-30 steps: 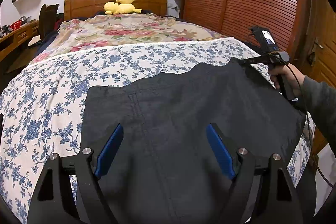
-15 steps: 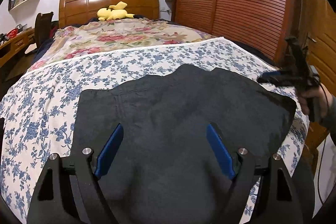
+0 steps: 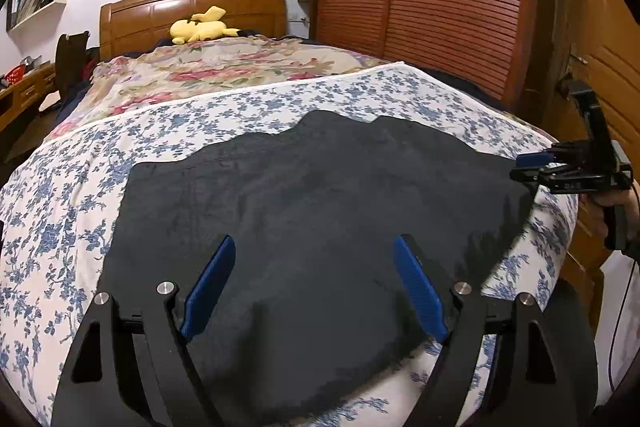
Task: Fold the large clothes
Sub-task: 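Move the right tool to the folded jacket's side edge and grasp it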
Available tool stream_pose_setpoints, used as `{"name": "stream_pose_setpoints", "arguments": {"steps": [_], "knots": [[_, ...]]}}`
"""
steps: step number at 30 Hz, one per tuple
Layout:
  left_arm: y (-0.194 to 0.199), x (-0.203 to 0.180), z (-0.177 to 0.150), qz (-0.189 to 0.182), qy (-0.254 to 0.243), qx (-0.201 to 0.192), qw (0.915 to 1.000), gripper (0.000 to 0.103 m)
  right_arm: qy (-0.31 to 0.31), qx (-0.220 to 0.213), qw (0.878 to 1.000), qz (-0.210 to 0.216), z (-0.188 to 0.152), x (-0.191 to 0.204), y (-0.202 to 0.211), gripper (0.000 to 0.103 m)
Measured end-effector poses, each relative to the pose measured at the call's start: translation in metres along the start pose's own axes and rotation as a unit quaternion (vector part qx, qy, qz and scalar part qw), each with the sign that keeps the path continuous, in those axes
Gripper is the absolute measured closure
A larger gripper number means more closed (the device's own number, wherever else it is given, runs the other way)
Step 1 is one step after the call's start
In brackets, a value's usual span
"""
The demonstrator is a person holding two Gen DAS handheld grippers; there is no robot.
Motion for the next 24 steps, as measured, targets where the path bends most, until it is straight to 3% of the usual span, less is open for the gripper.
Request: {"name": "stream_pose_setpoints", "arguments": {"steps": [4, 16, 24], "knots": [[0.002, -0.008, -0.005, -0.005, -0.002, 0.003, 1.0, 0.021, -0.032, 0.036, 0.999, 0.01, -0.016, -0.008, -0.018, 0.058], [-0.006, -0.024, -0.023, -0.011, -0.016, 0.025, 0.9995, 0.021, -0.044, 0.028, 0.999, -0.003, -0.02, -0.001, -0.022, 0.056], [-0.018, -0.027, -0.035, -0.01, -0.024, 0.05, 0.9984, 0.021, -0.051, 0.021, 0.998, -0.036, -0.025, -0.009, -0.005, 0.037]]}}
Point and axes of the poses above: each gripper's, at about its wrist camera, not at the fingertips, and y roughly against the way its jaws point, x to its left, z to its top, the point moved 3 cm from there along -y, roughly the way its jaws point
